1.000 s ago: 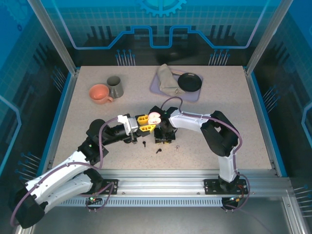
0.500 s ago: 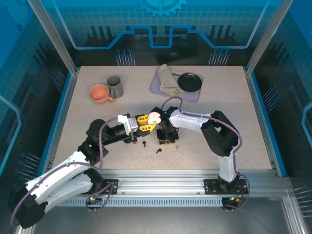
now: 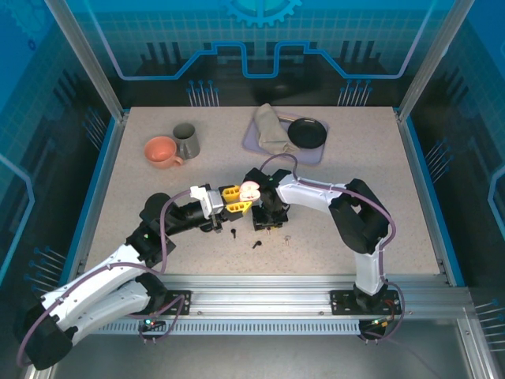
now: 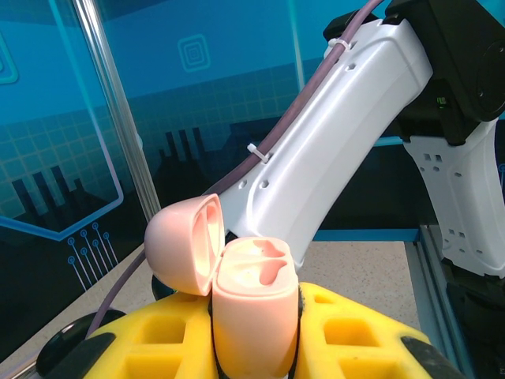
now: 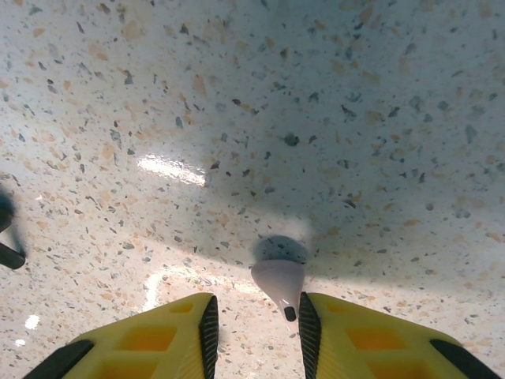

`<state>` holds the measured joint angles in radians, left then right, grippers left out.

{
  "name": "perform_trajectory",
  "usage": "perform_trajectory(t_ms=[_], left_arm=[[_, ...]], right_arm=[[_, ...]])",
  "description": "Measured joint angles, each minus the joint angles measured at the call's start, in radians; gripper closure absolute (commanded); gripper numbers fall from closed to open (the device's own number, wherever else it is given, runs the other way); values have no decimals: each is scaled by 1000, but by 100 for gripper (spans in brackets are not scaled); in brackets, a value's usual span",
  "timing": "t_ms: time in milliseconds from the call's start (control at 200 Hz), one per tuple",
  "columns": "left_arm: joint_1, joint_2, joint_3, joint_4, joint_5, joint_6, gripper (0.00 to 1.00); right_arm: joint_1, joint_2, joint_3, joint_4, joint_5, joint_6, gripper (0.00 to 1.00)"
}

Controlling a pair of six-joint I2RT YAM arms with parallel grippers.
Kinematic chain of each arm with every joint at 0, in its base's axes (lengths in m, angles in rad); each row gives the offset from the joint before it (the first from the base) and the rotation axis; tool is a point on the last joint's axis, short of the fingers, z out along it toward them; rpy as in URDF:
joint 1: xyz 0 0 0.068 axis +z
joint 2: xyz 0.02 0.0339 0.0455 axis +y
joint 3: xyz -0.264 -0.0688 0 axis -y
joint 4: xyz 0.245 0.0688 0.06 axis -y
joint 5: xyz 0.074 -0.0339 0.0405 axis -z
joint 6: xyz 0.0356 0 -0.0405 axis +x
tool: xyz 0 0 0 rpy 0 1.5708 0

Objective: Insert the wireless bluetooth earbuds into the charging case

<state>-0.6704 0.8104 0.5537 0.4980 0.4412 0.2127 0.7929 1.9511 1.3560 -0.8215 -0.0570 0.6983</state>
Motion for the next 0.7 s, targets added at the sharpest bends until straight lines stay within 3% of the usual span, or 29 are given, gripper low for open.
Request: perform_trajectory(t_ms=[695], left_arm=[[0,10,0,0,0,0,100]], right_arm=[[-2,60,47,-54,31,-23,65]])
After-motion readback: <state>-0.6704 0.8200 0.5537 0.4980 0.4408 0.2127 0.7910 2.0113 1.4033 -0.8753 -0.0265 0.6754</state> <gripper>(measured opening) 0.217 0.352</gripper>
